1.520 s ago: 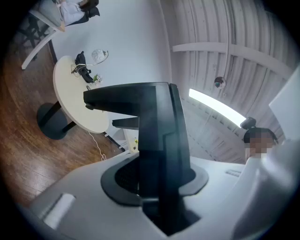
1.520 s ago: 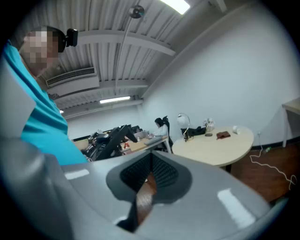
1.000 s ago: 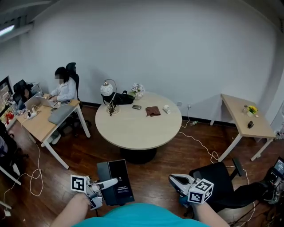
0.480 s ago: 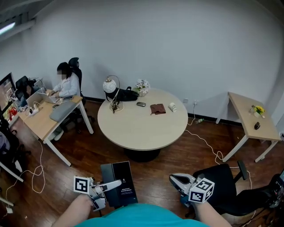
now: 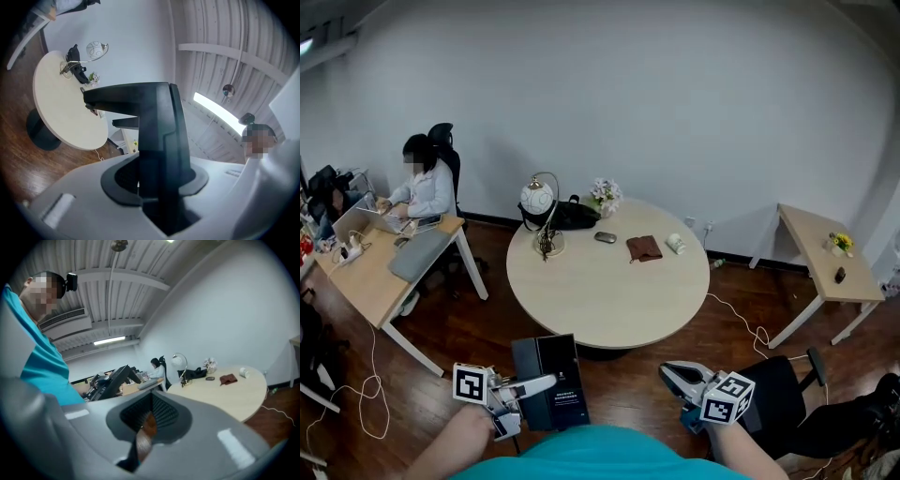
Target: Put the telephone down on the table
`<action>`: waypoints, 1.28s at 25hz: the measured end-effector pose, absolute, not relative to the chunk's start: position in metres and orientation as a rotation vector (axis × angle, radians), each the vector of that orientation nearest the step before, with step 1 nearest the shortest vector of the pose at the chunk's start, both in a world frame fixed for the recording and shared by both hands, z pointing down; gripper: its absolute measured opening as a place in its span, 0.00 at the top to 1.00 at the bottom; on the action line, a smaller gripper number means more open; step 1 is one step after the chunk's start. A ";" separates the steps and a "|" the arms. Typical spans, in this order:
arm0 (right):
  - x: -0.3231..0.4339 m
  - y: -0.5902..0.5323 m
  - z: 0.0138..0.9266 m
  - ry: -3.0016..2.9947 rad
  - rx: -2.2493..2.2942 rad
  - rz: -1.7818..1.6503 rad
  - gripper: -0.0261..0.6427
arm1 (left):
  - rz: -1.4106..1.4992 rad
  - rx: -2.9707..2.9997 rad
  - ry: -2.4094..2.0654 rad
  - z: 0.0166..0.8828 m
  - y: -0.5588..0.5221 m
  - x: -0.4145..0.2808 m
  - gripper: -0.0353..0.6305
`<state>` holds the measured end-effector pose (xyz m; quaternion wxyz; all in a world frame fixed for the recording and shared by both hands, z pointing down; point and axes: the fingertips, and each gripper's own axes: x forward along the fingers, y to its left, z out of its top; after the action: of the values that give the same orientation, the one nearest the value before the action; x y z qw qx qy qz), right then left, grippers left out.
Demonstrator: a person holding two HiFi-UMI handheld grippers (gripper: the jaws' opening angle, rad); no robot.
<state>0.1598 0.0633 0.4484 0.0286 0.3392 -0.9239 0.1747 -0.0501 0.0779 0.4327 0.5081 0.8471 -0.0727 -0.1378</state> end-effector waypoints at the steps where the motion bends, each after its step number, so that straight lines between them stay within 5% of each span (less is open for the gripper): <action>1: 0.150 0.054 0.447 -2.851 1.048 0.539 0.96 | -0.321 2.043 -0.178 0.434 0.068 -0.061 0.68; 12: 0.128 -0.042 0.458 -2.845 1.029 0.614 0.96 | -0.313 1.987 -0.238 0.457 -0.023 -0.095 0.68; 32: 0.232 -0.295 0.496 -2.878 0.758 0.547 0.96 | -0.253 1.900 -0.383 0.504 -0.242 0.051 0.68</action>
<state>0.2318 -0.2951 0.4962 0.0578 0.2502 -0.9494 0.1806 0.0507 -0.2418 0.5043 0.5592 0.8059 -0.1623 -0.1072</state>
